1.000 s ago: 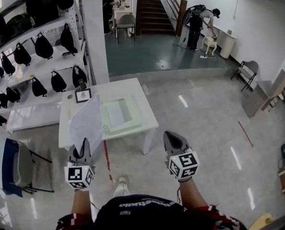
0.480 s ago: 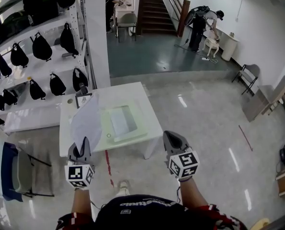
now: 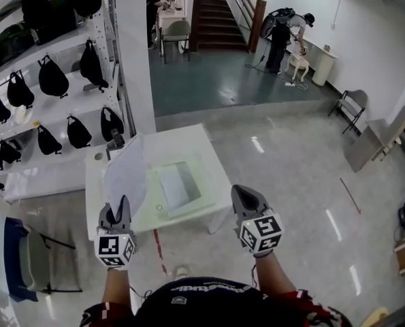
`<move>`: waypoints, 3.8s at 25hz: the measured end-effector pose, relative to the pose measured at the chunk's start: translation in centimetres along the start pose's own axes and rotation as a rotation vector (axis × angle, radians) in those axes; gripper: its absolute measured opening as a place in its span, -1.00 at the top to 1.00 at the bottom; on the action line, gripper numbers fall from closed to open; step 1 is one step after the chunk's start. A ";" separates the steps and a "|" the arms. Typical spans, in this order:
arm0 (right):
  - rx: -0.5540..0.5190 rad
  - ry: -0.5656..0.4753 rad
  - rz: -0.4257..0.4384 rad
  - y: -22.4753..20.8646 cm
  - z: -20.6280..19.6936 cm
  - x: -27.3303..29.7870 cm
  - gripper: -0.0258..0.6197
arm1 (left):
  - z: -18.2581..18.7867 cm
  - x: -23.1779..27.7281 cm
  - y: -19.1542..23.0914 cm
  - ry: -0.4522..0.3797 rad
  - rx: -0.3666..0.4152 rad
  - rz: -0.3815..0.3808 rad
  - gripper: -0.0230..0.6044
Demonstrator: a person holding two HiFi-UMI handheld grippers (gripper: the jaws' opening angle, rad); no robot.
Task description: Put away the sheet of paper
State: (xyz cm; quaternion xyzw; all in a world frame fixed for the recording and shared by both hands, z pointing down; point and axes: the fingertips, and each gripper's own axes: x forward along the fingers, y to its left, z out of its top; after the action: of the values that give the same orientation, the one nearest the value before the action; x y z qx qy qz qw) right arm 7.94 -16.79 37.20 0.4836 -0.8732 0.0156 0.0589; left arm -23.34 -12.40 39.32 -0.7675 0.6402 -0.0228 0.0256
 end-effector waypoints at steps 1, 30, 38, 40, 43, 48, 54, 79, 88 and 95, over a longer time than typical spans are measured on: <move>0.002 0.001 -0.003 0.0 0.0 0.4 0.92 | 0.0 0.6 0.3 -0.001 -0.002 -0.004 0.91; -0.013 0.022 -0.034 0.4 0.4 7.0 0.91 | -2.8 7.0 4.6 0.029 -0.044 -0.063 0.91; -0.008 0.010 -0.003 0.3 0.6 8.8 0.91 | -3.1 8.0 4.1 0.050 -0.053 -0.071 0.91; -0.001 0.013 0.000 0.4 0.3 8.9 0.91 | -3.2 8.1 3.6 0.053 -0.057 -0.085 0.91; 0.005 0.018 0.008 0.8 -0.1 9.4 0.91 | -3.5 8.4 3.6 0.061 -0.071 -0.094 0.91; 0.000 0.033 0.007 1.1 -0.6 9.3 0.91 | -4.3 8.9 3.8 0.077 -0.125 -0.107 0.91; 0.000 0.034 -0.011 0.5 -0.8 8.9 0.91 | -5.3 9.9 3.5 0.088 -0.195 -0.134 0.91; 0.014 0.119 -0.029 0.5 -3.4 8.7 0.91 | -14.4 14.4 3.3 0.266 -0.549 -0.178 0.91; 0.019 0.142 -0.039 -0.1 -4.1 8.6 0.91 | -19.4 14.9 3.5 0.344 -0.696 -0.153 0.91; 0.011 0.151 -0.019 -0.1 -4.3 8.9 0.91 | -22.1 15.1 2.5 0.385 -0.756 -0.138 0.91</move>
State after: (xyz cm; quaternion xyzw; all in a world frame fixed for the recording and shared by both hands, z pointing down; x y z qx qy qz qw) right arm 3.78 -23.96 42.55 0.4898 -0.8614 0.0564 0.1221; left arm -24.62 -27.94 61.24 -0.7458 0.5435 0.0689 -0.3790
